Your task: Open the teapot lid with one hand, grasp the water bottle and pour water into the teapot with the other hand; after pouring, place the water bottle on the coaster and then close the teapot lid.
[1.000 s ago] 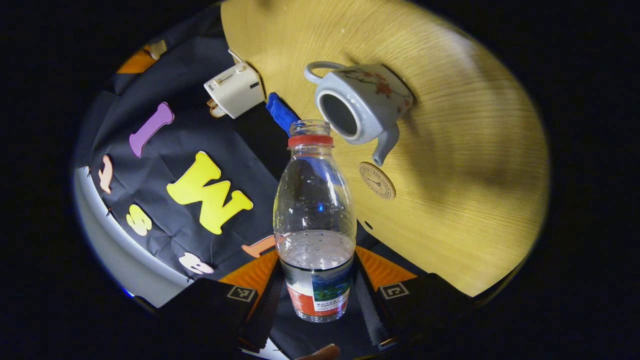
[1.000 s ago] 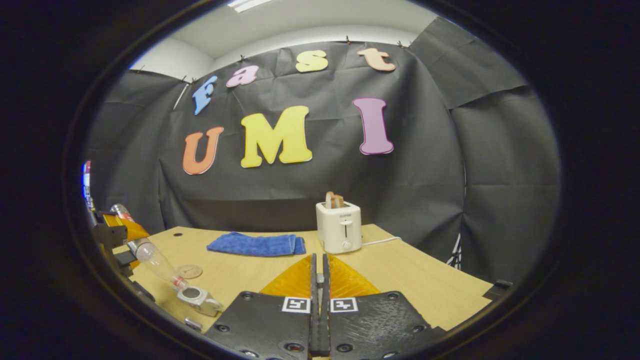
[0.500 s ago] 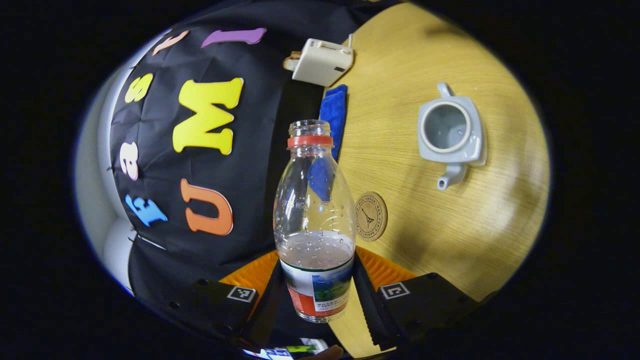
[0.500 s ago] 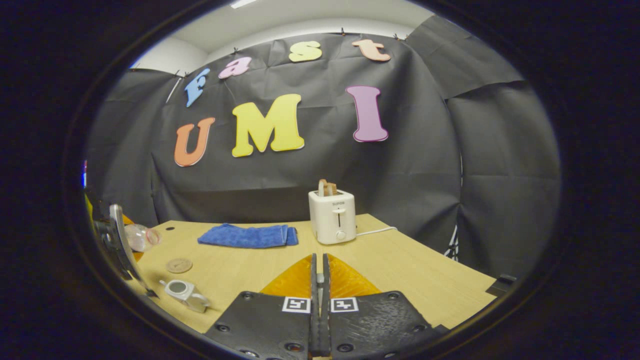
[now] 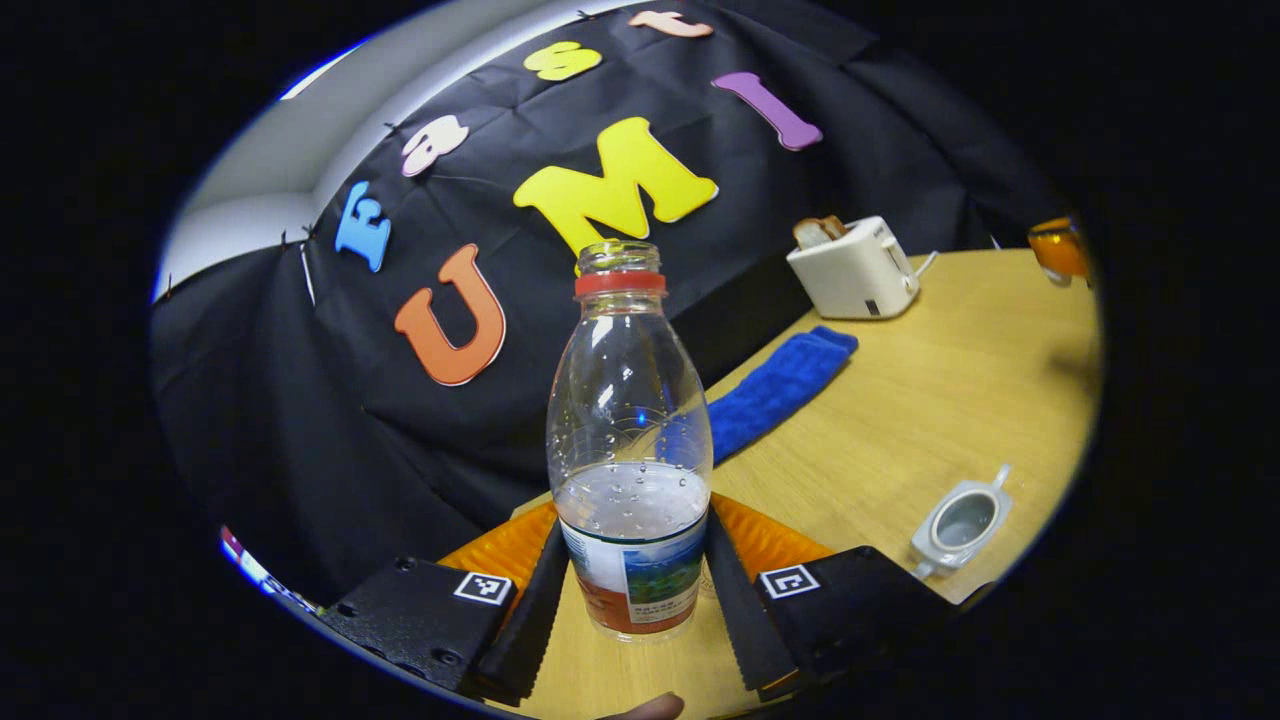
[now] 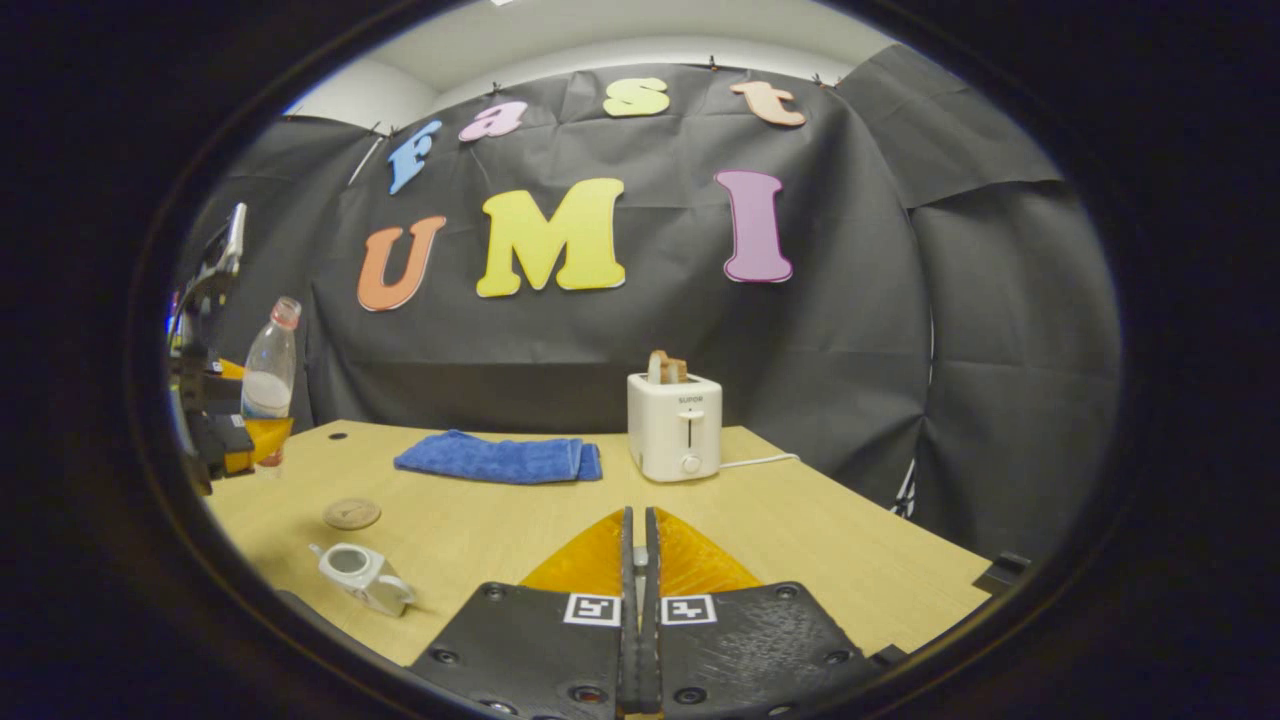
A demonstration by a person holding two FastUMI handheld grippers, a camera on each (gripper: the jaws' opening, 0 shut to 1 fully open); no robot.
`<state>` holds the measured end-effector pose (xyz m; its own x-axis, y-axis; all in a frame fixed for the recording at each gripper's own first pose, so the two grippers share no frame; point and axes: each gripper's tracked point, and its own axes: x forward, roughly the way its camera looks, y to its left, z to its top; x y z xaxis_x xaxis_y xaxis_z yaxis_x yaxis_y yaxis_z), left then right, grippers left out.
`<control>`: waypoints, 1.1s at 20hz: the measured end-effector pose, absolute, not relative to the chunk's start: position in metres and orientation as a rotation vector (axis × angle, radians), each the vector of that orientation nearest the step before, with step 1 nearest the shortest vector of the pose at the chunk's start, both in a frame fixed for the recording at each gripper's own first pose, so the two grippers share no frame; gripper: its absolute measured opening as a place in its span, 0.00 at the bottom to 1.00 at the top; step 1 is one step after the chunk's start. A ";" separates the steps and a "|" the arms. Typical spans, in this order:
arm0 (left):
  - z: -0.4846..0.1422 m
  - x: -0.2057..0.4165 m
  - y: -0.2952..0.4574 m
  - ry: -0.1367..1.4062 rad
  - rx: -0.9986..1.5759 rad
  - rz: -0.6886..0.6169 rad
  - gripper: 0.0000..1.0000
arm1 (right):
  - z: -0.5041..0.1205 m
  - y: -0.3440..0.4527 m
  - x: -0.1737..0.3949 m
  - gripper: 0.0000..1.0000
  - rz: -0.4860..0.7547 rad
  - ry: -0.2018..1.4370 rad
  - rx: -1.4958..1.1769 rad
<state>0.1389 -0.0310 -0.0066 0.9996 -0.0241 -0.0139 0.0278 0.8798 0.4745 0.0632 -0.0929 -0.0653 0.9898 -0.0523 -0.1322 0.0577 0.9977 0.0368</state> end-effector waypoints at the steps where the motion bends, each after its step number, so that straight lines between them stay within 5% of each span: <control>1: -0.003 0.141 -0.033 -0.008 0.432 -0.026 0.75 | -0.066 -0.092 0.064 0.00 -0.054 0.134 0.036; 8: -0.021 0.171 -0.037 -0.031 0.044 -0.035 0.76 | -0.071 -0.074 0.062 0.00 -0.036 0.136 -0.002; 22: -0.064 0.216 -0.038 -0.022 -0.010 -0.056 0.79 | -0.097 -0.055 0.070 0.00 0.010 0.192 0.011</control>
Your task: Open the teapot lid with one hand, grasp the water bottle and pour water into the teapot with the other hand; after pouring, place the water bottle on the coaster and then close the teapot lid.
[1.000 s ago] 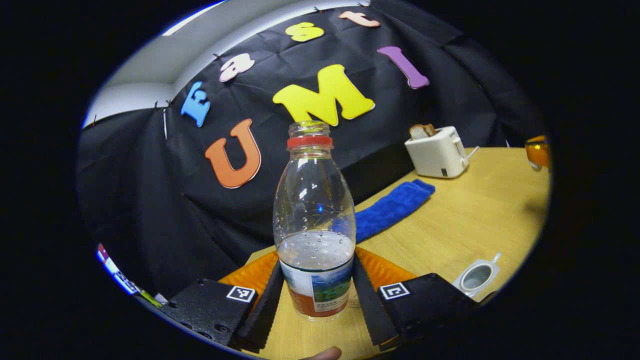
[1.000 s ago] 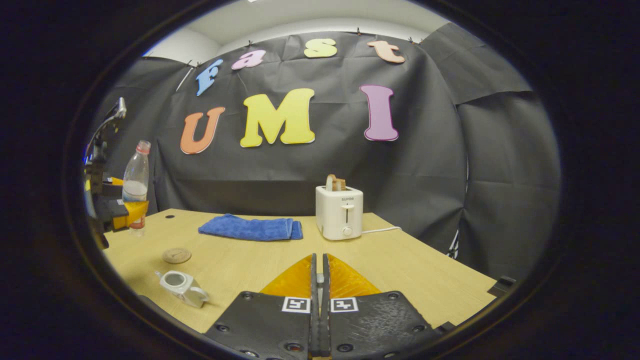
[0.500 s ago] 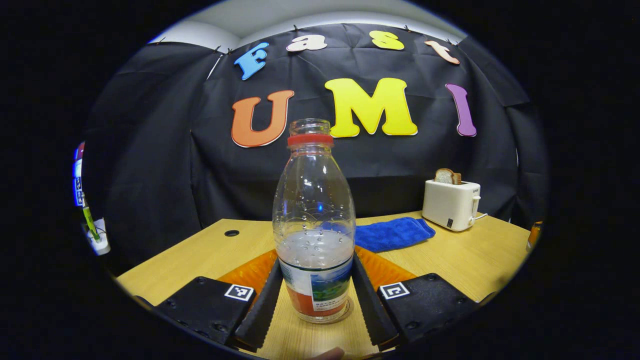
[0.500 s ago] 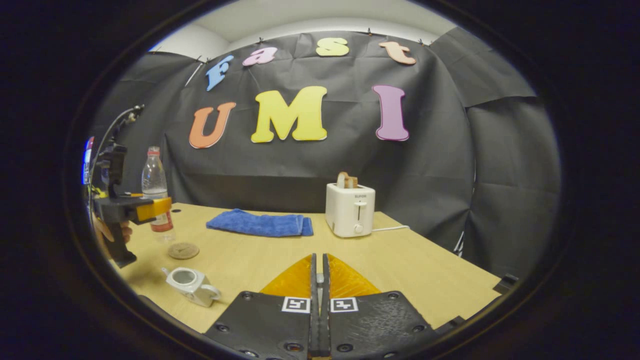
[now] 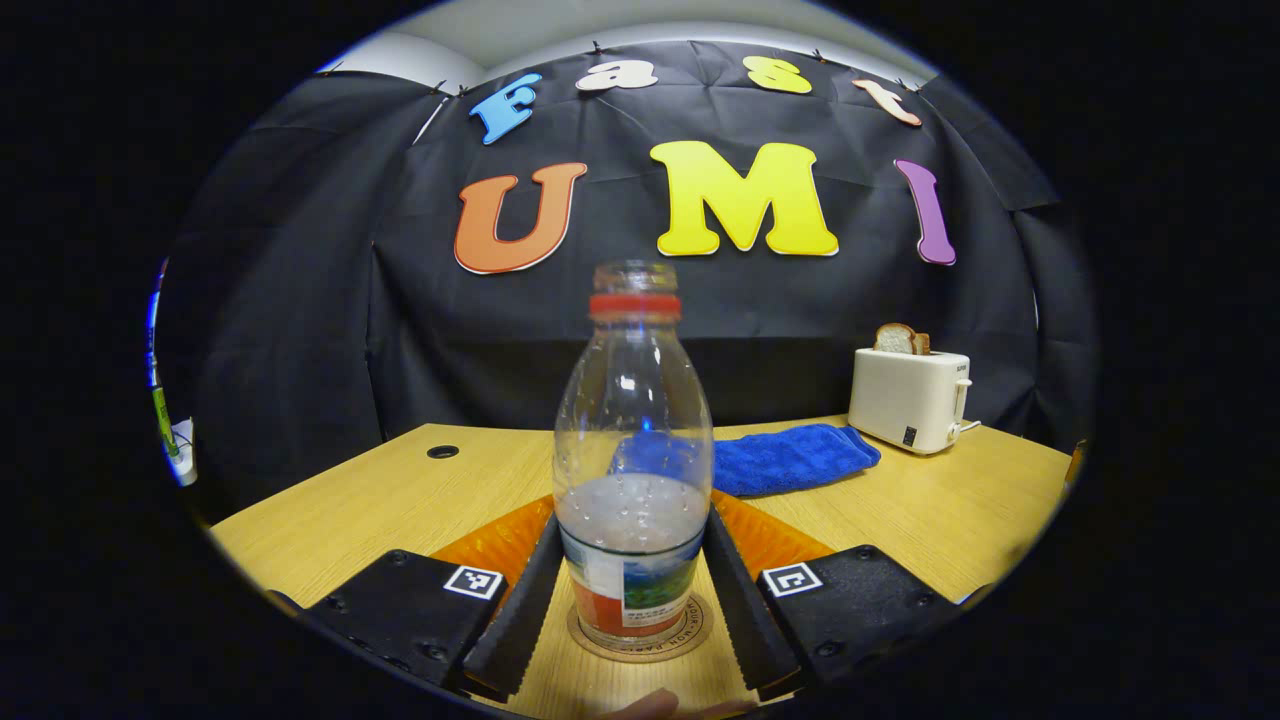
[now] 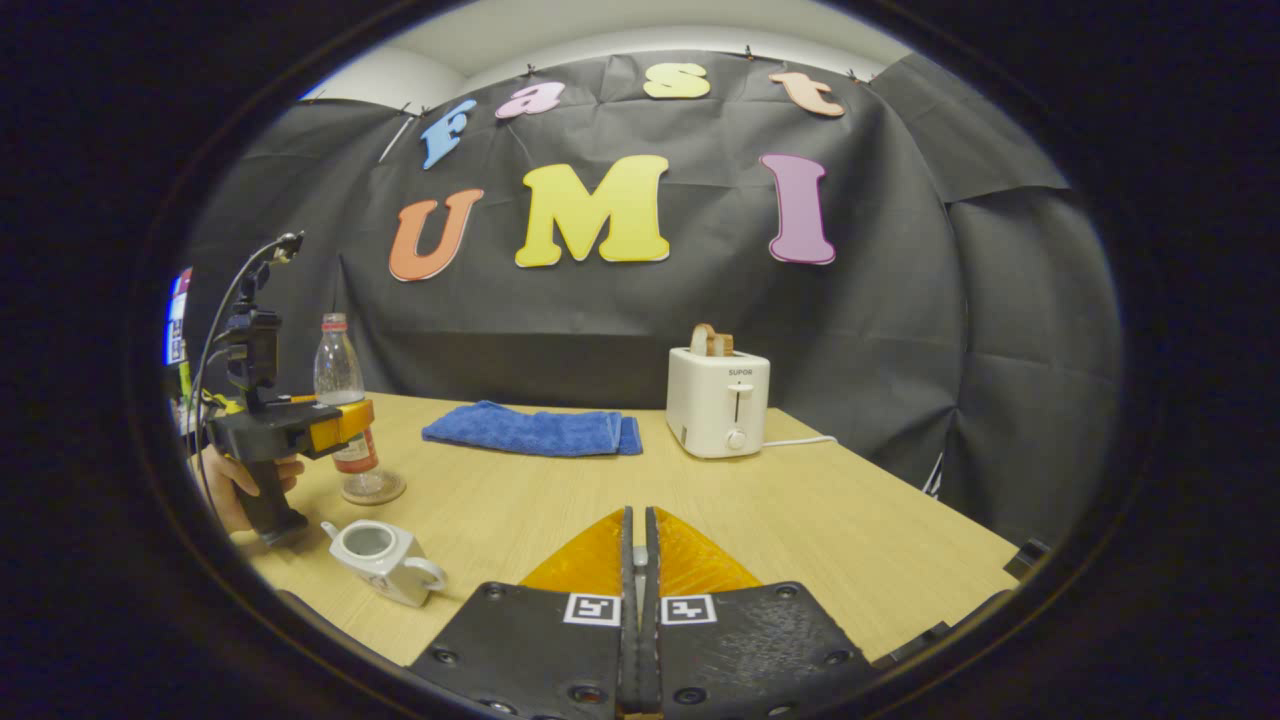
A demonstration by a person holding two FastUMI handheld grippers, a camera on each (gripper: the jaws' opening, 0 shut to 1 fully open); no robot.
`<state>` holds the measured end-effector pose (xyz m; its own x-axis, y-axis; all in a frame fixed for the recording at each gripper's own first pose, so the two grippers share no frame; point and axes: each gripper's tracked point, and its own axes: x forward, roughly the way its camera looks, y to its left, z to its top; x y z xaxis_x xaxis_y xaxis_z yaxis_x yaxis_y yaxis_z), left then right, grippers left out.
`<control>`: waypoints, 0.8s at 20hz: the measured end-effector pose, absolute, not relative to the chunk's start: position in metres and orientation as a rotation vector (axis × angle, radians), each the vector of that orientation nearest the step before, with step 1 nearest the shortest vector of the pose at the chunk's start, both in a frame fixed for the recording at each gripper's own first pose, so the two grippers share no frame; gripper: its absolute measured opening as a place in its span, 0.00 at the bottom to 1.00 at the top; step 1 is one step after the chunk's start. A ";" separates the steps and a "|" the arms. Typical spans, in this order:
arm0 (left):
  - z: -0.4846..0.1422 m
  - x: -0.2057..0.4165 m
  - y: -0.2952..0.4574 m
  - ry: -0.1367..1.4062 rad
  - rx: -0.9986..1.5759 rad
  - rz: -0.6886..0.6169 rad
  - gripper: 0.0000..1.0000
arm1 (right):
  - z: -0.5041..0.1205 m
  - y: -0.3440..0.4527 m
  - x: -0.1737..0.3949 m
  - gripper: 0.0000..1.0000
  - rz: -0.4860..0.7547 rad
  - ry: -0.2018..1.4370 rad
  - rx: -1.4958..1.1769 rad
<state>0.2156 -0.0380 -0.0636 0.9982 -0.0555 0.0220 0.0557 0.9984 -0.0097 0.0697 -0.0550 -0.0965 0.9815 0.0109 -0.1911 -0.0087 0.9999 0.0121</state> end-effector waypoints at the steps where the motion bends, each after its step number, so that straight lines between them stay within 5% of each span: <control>1: -0.062 0.217 -0.039 -0.026 -0.009 -0.057 0.79 | -0.097 -0.056 0.071 0.00 0.008 0.193 0.011; 16: -0.062 0.191 -0.031 0.000 -0.010 -0.080 0.92 | -0.106 -0.041 0.070 0.00 0.023 0.196 -0.027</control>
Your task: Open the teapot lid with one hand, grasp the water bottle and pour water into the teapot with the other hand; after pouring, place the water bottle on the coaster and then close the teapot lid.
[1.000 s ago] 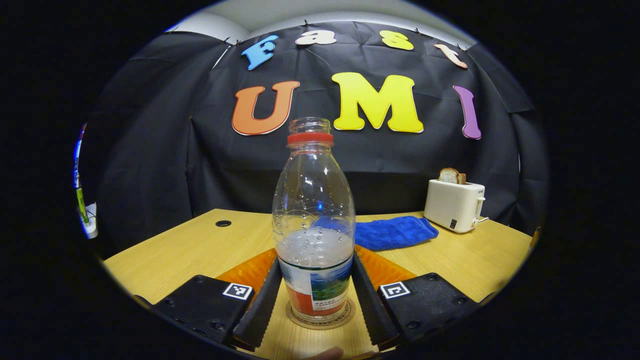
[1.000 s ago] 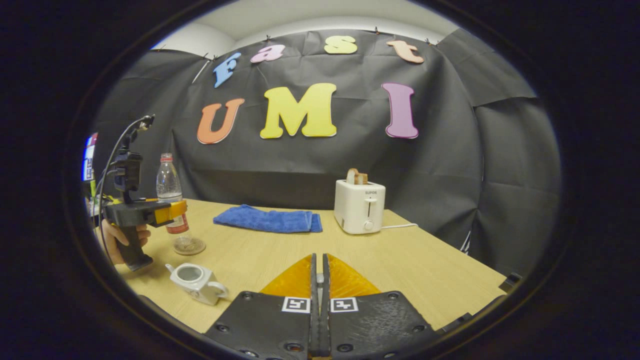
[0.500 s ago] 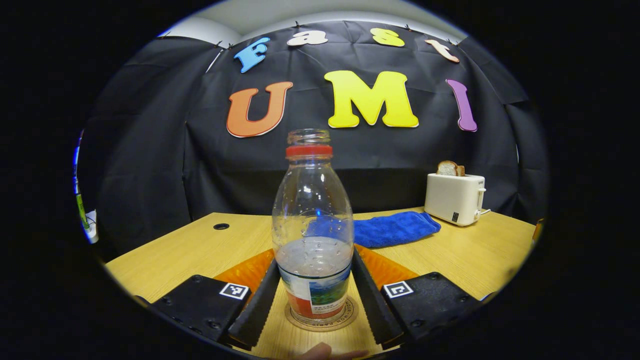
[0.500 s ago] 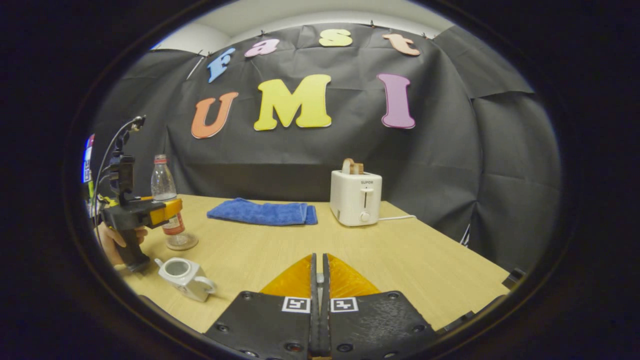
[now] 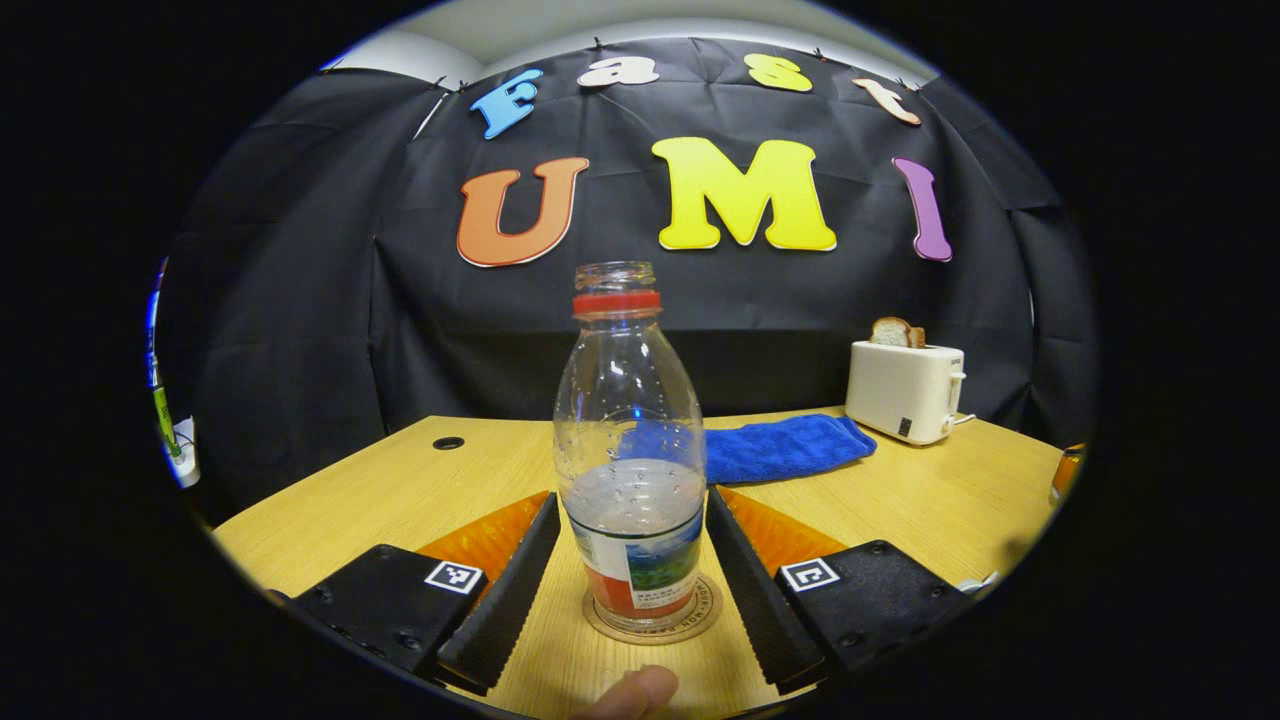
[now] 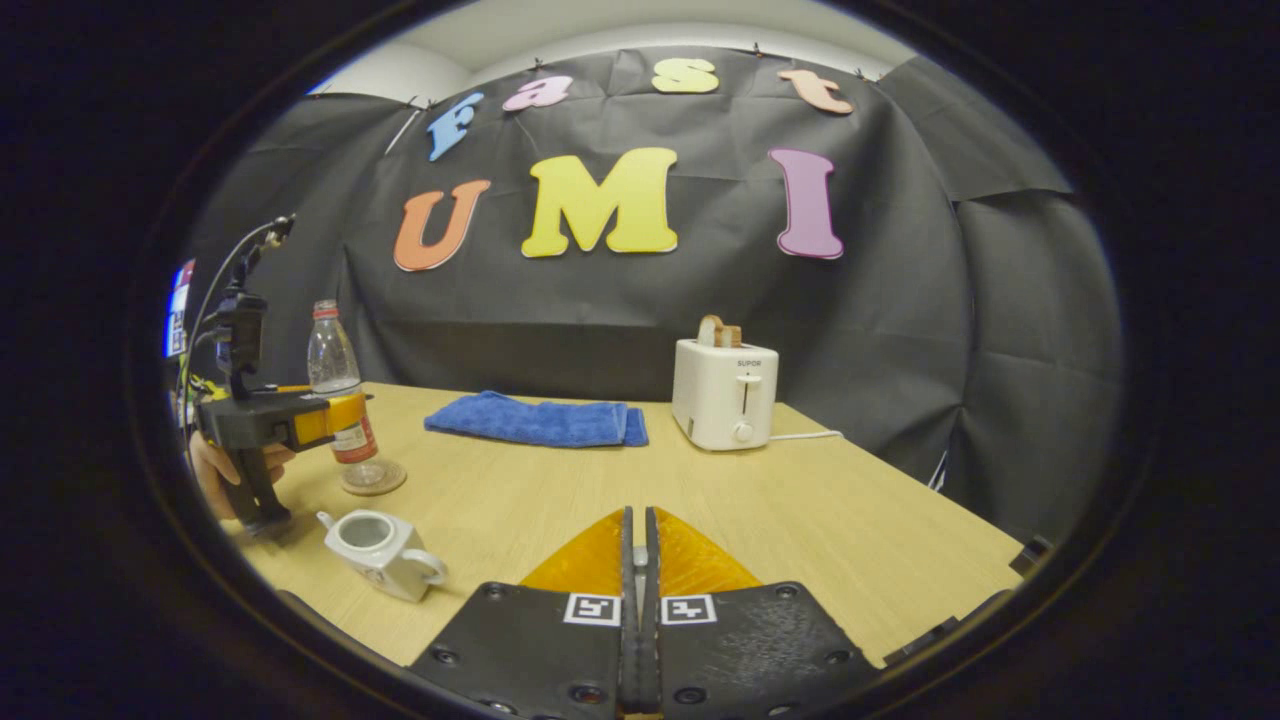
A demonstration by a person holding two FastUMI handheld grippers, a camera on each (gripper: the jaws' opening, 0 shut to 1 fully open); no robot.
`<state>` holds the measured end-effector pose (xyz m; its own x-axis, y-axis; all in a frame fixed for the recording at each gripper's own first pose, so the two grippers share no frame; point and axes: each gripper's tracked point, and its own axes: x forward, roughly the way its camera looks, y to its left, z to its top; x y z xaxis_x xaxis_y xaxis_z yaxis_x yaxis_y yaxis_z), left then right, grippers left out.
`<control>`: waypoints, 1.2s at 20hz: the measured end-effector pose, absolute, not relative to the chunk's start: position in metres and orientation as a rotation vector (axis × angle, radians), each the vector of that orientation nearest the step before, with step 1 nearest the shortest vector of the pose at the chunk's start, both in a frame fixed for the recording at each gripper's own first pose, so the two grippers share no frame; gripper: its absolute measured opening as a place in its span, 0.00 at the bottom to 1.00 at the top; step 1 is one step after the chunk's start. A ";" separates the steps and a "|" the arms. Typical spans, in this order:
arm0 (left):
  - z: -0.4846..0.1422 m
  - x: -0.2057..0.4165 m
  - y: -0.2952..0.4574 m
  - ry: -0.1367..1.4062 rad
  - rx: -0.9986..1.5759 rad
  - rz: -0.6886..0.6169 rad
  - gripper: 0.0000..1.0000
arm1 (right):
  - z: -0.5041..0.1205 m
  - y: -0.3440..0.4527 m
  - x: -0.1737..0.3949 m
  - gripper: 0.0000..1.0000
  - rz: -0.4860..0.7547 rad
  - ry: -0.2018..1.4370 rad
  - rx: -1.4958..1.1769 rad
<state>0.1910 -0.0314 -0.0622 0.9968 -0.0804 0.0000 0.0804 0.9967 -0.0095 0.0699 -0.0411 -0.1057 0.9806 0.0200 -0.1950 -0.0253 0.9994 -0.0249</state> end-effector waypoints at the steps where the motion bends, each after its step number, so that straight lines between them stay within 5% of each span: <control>1: -0.059 0.186 -0.033 -0.013 -0.001 -0.093 0.92 | -0.106 -0.039 0.070 0.00 0.022 0.197 -0.033; 14: -0.076 0.085 -0.022 -0.009 0.032 -0.056 0.92 | -0.098 -0.017 0.060 0.00 0.068 0.191 -0.060; 24: -0.029 0.021 0.003 0.015 0.039 -0.066 0.92 | -0.077 0.041 0.050 0.00 0.210 0.197 0.030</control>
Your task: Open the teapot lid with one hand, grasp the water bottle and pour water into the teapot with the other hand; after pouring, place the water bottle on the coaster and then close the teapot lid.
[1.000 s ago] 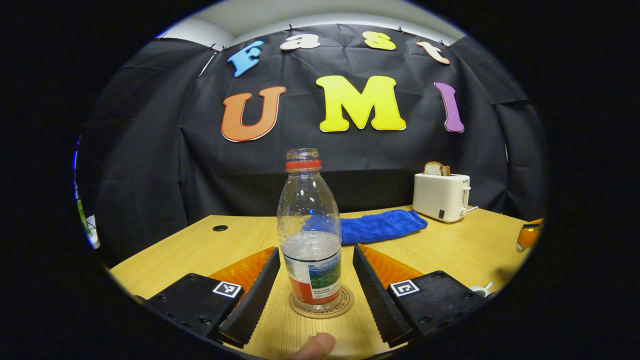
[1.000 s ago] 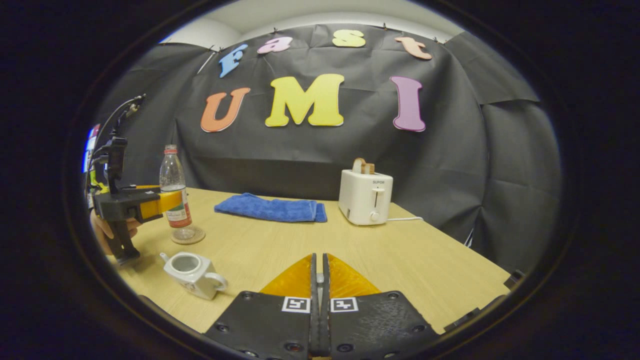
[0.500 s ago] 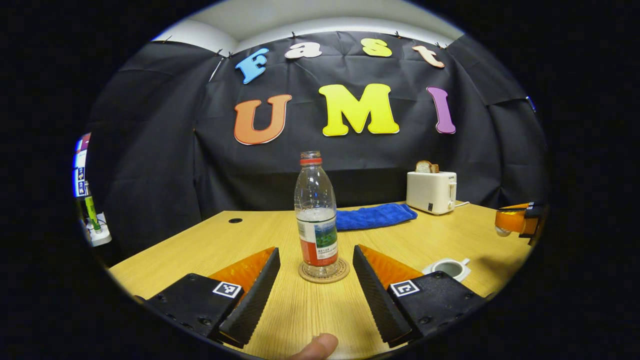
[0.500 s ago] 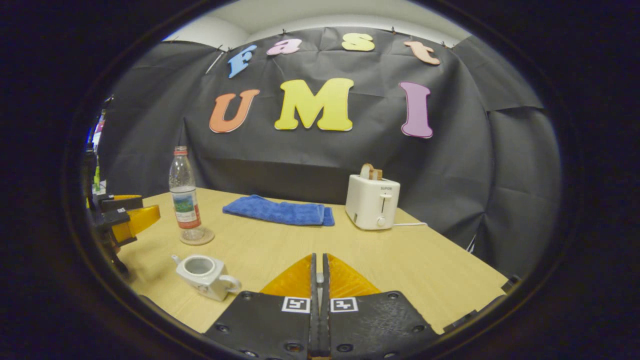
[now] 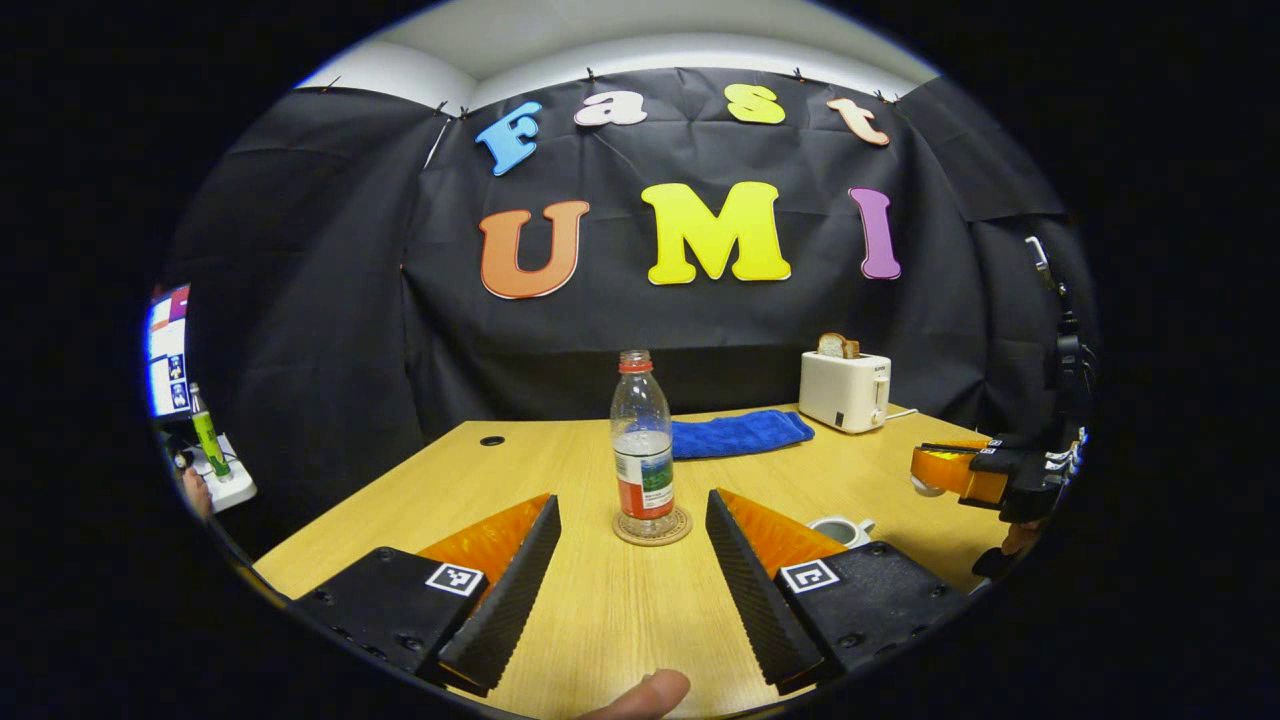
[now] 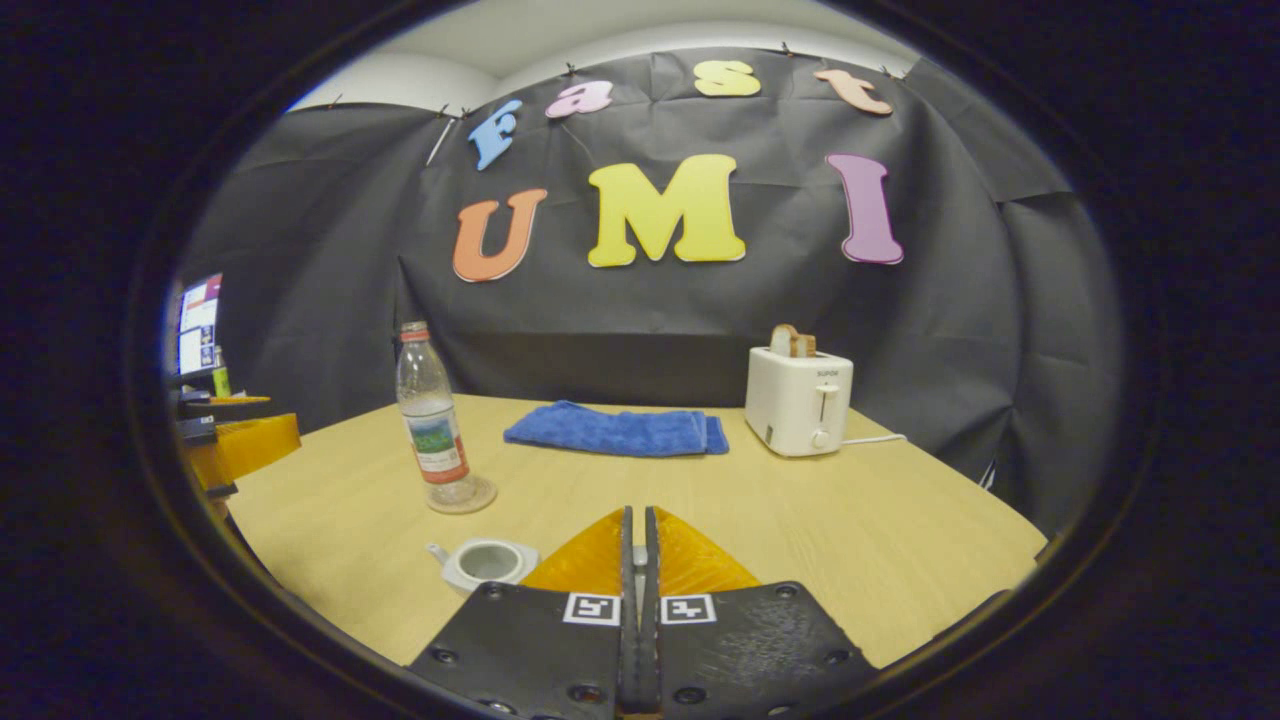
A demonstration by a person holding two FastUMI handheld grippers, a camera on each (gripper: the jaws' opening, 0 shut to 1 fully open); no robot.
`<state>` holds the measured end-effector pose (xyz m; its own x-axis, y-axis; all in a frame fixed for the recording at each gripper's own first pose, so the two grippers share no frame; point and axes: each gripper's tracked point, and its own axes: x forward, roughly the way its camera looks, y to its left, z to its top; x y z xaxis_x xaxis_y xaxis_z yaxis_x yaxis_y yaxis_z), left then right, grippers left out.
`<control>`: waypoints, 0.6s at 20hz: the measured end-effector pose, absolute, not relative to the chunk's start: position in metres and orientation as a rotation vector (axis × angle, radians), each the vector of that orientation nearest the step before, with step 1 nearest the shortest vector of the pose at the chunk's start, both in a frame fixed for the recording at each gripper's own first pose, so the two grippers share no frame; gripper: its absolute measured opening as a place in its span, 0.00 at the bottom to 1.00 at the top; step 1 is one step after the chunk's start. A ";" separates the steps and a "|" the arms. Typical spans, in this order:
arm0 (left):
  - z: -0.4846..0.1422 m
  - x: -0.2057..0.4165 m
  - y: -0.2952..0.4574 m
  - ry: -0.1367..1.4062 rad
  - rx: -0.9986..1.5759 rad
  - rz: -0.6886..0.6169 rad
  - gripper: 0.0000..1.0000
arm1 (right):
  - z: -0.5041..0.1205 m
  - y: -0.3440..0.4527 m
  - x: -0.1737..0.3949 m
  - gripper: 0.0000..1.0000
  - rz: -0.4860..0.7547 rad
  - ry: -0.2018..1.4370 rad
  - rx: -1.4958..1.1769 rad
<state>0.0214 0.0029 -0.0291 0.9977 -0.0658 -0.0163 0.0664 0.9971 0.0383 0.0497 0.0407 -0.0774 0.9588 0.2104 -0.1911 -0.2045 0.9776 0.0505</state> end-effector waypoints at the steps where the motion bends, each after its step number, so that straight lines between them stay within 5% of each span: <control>1: -0.024 0.016 0.012 0.019 0.048 -0.054 0.92 | -0.076 0.049 0.050 0.00 0.230 0.195 0.038; 12: 0.019 -0.028 0.073 -0.040 -0.084 -0.003 0.92 | -0.087 0.126 0.059 0.01 0.331 0.212 0.004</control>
<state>-0.0277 0.0731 0.0186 0.9992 -0.0012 0.0402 0.0046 0.9965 -0.0840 0.0588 0.1258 -0.0874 0.9239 0.3228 -0.2056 -0.3219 0.9460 0.0389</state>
